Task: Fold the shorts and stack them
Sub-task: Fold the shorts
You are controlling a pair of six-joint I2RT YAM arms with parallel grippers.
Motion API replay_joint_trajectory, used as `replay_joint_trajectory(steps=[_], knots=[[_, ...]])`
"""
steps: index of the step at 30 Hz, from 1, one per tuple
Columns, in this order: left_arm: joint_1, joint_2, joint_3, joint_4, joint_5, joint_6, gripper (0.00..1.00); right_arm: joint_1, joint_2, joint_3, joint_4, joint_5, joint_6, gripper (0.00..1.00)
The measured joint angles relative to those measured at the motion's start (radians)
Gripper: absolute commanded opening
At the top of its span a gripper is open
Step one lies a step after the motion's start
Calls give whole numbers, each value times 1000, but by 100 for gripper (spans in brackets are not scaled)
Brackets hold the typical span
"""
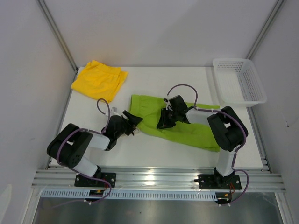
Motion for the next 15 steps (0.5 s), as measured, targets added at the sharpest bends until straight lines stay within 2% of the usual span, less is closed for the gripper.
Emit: replay_joint_trajectory(steps=[3,7,11,15], knots=[[1,21,0,19,-16,0,63,2,4,0,8,-7,0,27],[1,29,-1,14,-47,4,61,2,6,0,13,-16,-1,26],[1,26,2,24,-83,11,77,3,10,0,19,-20,-2,26],[2,8,5,19,-134,26,82,5,11,-5,31,-25,-2,26]])
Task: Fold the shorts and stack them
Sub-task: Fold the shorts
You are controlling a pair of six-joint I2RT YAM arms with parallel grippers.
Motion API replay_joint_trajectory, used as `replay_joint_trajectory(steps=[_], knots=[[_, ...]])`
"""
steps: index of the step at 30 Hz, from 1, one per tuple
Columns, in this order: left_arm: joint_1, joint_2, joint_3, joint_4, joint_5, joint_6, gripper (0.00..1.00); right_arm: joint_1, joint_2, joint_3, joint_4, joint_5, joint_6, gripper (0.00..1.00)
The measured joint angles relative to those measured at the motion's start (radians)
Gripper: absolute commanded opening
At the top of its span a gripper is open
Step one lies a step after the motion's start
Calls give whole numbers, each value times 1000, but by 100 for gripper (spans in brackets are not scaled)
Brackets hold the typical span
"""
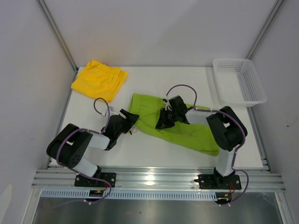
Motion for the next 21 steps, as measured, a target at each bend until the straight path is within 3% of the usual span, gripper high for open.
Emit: replay_joint_trajectory(steps=[9,21], knots=[[19,-7,-2,-5,-60,2,80,0,0,-14,30,-14,0,26],[31,137,26,179,-49,-37,74,8,0,-16,34,-17,0,26]])
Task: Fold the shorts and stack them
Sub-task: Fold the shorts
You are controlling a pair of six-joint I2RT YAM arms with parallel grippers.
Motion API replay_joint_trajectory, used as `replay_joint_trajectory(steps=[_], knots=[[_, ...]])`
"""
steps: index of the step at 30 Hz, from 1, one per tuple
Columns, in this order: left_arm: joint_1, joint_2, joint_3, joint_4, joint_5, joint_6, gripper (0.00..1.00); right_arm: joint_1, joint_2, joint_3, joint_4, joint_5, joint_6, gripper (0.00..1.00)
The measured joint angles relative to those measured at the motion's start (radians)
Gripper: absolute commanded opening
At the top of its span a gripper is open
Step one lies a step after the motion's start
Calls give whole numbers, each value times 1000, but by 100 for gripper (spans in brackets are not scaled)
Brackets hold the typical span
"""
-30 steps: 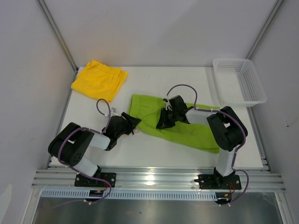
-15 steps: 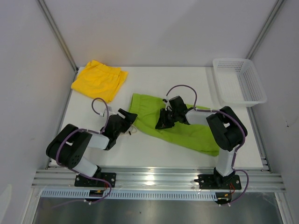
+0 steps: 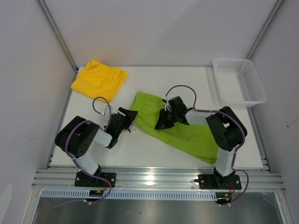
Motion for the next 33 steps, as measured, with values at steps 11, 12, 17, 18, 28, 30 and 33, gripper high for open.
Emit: replay_joint_trajectory(steps=[11,12,17,18,28,30,33], knots=[[2,103,35,53,10,-3,32,6,0,-1,1,-1,-1,26],[2,111,38,62,11,8,31,6,0,-1,1,-1,-2,26],[2,123,38,97,12,79,13,3,-4,-1,-4,-6,-4,26],[2,122,37,99,12,95,11,-1,-10,-3,-14,-6,-5,26],[0,-30,-11,8,-50,234,0,-46,-164,-77,-167,33,-11,27],[-2,-81,-13,-31,-77,262,0,-61,-208,-96,-189,27,-12,28],[-11,-161,-14,-94,-124,309,0,-90,-253,-117,-222,3,-16,25]])
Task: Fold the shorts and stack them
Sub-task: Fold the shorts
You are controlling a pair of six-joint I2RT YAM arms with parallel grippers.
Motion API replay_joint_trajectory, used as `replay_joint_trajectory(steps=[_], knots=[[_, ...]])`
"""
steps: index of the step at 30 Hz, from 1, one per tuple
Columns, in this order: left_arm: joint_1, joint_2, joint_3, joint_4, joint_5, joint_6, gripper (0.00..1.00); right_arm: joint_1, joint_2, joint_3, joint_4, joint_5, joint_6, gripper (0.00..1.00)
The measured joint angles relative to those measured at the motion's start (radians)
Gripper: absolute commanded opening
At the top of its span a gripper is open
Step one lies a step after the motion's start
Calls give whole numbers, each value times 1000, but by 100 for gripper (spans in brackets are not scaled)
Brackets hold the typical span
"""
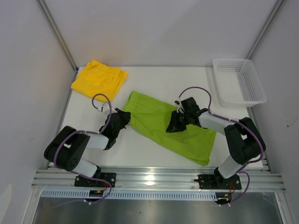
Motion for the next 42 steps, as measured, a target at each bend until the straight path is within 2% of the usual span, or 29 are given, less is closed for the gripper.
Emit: replay_joint_trajectory(steps=[2,4,10,16,25,32,36,42], knots=[[-14,-55,0,-42,-34,37,0,-15,-3,-9,-19,-21,-11,17],[-33,-109,0,-76,-70,75,0,-28,5,-27,-36,-41,-21,0],[-102,-246,0,-142,-156,227,1,-47,139,-26,-51,-148,-21,0],[-161,-372,-10,-135,-185,400,7,-49,254,79,-63,-238,-8,0],[-220,-505,-59,-26,-58,648,9,-48,405,211,-72,-366,60,0],[-303,-483,-5,-63,42,774,8,-40,469,305,-86,-382,71,0],[-381,-425,104,-143,57,840,8,-35,504,361,-95,-387,78,1],[-521,-307,297,-290,9,979,7,-25,539,421,-101,-387,96,3]])
